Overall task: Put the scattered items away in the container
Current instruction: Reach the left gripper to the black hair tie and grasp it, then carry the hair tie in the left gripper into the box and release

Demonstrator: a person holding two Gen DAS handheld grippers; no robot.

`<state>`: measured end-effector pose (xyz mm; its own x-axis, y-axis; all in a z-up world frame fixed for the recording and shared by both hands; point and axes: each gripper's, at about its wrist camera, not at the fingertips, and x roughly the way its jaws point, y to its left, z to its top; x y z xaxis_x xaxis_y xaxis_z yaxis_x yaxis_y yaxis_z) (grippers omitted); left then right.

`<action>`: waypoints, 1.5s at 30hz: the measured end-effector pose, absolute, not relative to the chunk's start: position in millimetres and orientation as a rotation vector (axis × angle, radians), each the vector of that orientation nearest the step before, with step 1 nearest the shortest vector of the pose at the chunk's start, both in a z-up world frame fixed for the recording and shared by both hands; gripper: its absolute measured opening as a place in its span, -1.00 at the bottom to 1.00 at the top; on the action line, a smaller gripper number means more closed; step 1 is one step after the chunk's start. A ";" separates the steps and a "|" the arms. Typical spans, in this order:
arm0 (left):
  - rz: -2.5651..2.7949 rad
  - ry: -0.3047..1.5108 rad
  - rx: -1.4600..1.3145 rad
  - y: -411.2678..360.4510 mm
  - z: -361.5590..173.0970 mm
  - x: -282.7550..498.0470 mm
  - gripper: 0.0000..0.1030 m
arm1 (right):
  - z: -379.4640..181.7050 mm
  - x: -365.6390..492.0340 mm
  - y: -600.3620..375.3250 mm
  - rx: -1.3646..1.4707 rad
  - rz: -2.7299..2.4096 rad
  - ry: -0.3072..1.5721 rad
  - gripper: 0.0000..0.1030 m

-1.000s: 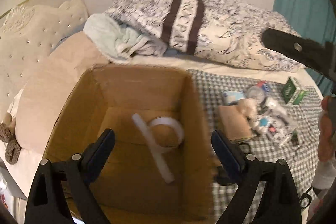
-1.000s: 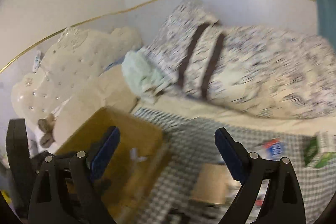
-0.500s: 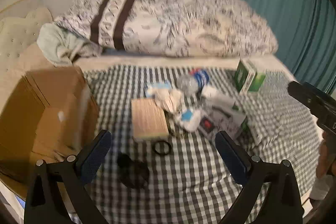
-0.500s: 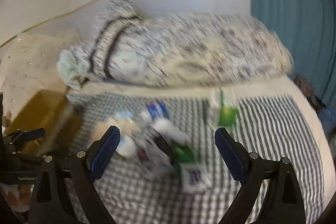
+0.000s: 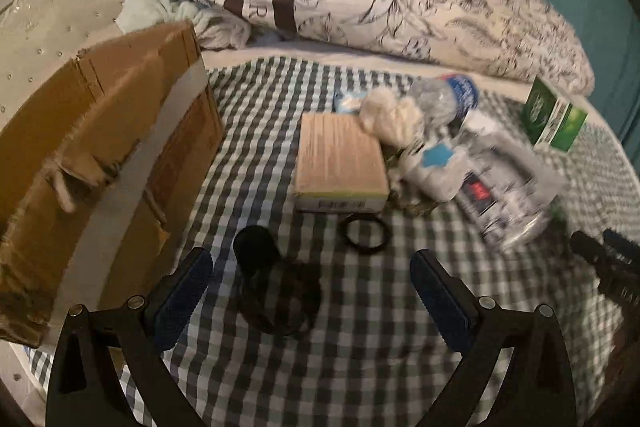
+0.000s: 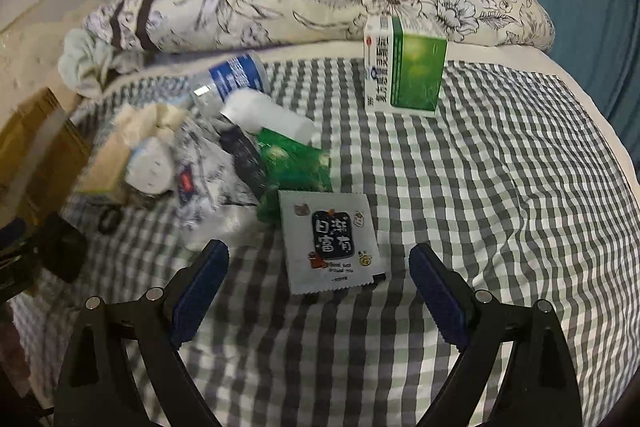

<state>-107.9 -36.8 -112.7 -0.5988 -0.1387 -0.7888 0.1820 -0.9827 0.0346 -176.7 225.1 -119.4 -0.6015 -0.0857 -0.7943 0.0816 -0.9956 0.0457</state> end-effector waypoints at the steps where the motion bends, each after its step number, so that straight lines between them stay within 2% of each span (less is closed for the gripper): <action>1: -2.646 0.067 1.318 -38.3 -118.4 -109.0 0.97 | -121.9 -178.6 222.8 1.367 -2.731 -0.002 0.79; 11: -2.586 0.109 1.404 -51.5 -150.7 -124.9 0.97 | -134.2 -193.5 221.4 1.414 -2.729 0.052 0.77; 13: -2.585 0.121 1.409 -53.5 -154.1 -126.3 0.97 | -136.1 -194.9 220.7 1.422 -2.727 0.063 0.60; 15: -2.591 0.136 1.423 -55.6 -156.6 -128.5 0.95 | -139.0 -197.3 219.6 1.447 -2.702 0.076 0.21; 17: -2.592 0.138 1.442 -54.4 -158.9 -129.4 0.69 | -143.4 -199.3 218.7 1.481 -2.681 0.090 0.07; 18: -2.592 0.130 1.453 -53.7 -160.2 -129.4 0.61 | -144.4 -199.1 218.7 1.485 -2.682 0.096 -0.10; 20: -2.598 0.089 1.452 -50.9 -160.6 -128.1 0.17 | -145.0 -198.5 218.9 1.491 -2.678 0.099 -0.31; 21: -2.606 0.057 1.445 -48.6 -159.3 -127.0 0.09 | -144.4 -197.1 218.9 1.489 -2.680 0.102 -0.42; 23: -2.616 0.025 1.448 -45.9 -157.3 -125.2 0.09 | -143.2 -195.7 218.3 1.490 -2.686 0.122 -0.57; 25: -2.627 0.051 1.456 -46.2 -155.5 -122.5 0.08 | -140.3 -193.4 218.0 1.484 -2.686 0.132 -0.89; 31: -2.657 0.058 1.437 -41.8 -141.6 -111.7 0.05 | -124.0 -182.7 223.5 1.440 -2.681 0.068 -0.92; 34: -2.679 0.058 1.422 -39.7 -130.8 -107.2 -0.03 | -111.8 -174.3 224.3 1.405 -2.689 0.044 -0.92; 36: -2.694 0.055 1.415 -38.5 -123.8 -103.5 -0.23 | -104.7 -170.7 224.4 1.389 -2.686 0.029 -0.92; 37: -2.698 0.051 1.426 -37.6 -120.6 -101.4 -0.46 | -101.1 -168.2 224.5 1.377 -2.687 0.020 -0.92; 40: -2.696 0.045 1.426 -37.7 -113.0 -96.9 -0.46 | -88.6 -159.9 221.2 1.339 -2.684 0.003 -0.92; 45: -2.729 0.137 1.396 -43.4 -102.0 -84.2 -0.48 | -70.9 -145.5 212.7 1.275 -2.679 0.021 -0.92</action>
